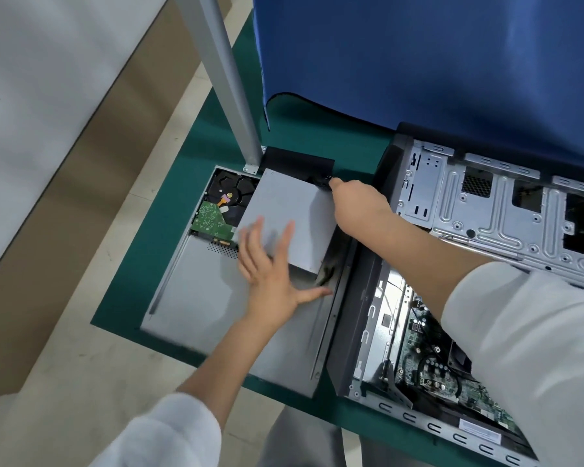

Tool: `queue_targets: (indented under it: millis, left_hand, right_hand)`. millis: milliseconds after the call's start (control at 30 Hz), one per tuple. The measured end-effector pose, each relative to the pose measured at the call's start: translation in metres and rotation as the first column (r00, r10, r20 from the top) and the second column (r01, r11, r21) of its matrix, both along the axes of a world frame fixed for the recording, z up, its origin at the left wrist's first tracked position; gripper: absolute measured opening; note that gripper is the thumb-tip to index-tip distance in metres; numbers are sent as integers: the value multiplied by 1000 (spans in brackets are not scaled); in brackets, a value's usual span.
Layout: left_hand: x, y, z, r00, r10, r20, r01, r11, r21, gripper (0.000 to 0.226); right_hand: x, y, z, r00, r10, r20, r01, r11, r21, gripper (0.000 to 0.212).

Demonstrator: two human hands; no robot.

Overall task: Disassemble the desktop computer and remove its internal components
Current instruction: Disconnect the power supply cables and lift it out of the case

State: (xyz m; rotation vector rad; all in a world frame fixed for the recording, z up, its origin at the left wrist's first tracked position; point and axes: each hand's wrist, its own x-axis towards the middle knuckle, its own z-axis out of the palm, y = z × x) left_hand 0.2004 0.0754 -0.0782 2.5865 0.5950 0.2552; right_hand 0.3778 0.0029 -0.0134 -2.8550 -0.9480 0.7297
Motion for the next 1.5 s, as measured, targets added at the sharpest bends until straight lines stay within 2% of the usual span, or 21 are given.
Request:
queue_targets:
  millis: [33, 67, 100, 133, 167, 200, 233, 333, 433, 633, 733, 833, 900, 967, 1033, 1100, 1167, 1233, 1300, 1400, 1500]
  left_hand:
    - [0, -2, 7, 989, 148, 15, -143, 974, -175, 111]
    - [2, -2, 13, 950, 313, -1, -295, 892, -343, 107]
    - [6, -1, 16, 884, 464, -58, -428, 755, -496, 102]
    - [10, 4, 19, 807, 572, -146, -520, 572, -634, 97]
    - [15, 7, 20, 747, 620, -241, -553, 377, -743, 92]
    - [21, 8, 19, 713, 629, -310, -553, 233, -800, 87]
    - [25, 7, 18, 697, 626, -351, -568, 182, -803, 82]
    - [33, 4, 19, 631, 661, -406, -670, 199, -716, 72]
    - [35, 4, 20, 582, 666, -466, -722, 161, -673, 70]
    - [26, 17, 14, 645, 624, -440, -717, 295, -632, 67]
    - [21, 26, 11, 679, 620, -394, -667, 298, -683, 67]
    - [14, 27, 10, 715, 597, -363, -621, 305, -722, 69]
    - [14, 25, 10, 716, 597, -361, -640, 355, -681, 71]
    - [18, 19, 16, 688, 612, -391, -717, 485, -501, 80]
    - [21, 11, 26, 724, 605, -332, -690, 636, -347, 84]
    - [22, 2, 30, 841, 502, -201, -538, 814, -218, 78]
    - [22, 0, 28, 950, 271, -153, -281, 959, -47, 66]
    - [23, 3, 20, 969, -13, -248, 24, 999, 45, 61]
    - [21, 5, 13, 924, -166, -345, 197, 979, 58, 67]
    - [21, 6, 11, 928, -163, -334, 193, 979, 59, 59]
    - [26, 5, 19, 915, -154, -372, 176, 984, 24, 61]
  right_hand:
    - [-2, 0, 0, 1000, -8, 8, 9, 1000, -17, 56]
    - [-3, 0, -1, 1000, -14, 6, 14, 999, -30, 55]
    - [-4, 0, -2, 1000, -20, -5, 19, 999, -36, 53]
    - [-5, 3, -2, 1000, -24, -21, 23, 999, -34, 52]
    - [-4, 3, -3, 999, -28, -42, 27, 999, -30, 51]
    - [-1, 2, -4, 998, -29, -64, 28, 999, -23, 51]
    - [1, 0, -5, 997, -24, -79, 23, 1000, -13, 52]
    - [7, 1, -8, 995, 20, -100, -18, 1000, 14, 55]
    - [8, 5, -11, 994, 36, -101, -32, 999, 39, 51]
    - [1, 1, -2, 990, -36, -137, 46, 997, 70, 35]
    - [-6, -3, 12, 984, -163, -72, 177, 949, 262, 25]
    - [-12, -10, 24, 942, -312, -122, 335, 867, 370, 26]
    - [-23, -14, 28, 931, -336, -142, 364, 885, 290, 34]
    - [-40, -14, 27, 962, -261, -83, 272, 945, 183, 49]
    - [-55, -11, 22, 987, -157, -8, 158, 984, 82, 69]
    - [-63, -9, 16, 995, -95, -7, 95, 995, -17, 81]
    - [-70, -8, 11, 995, -79, -56, 74, 993, -94, 81]
    - [-76, -10, 9, 1000, 23, 2, -22, 979, -202, 74]
    - [-79, -13, 8, 976, 197, 94, -154, 926, -346, 63]
    - [-79, -16, 5, 936, 334, 108, -238, 832, -502, 56]
    - [-79, -17, 12, 916, 375, 143, -264, 831, -490, 48]
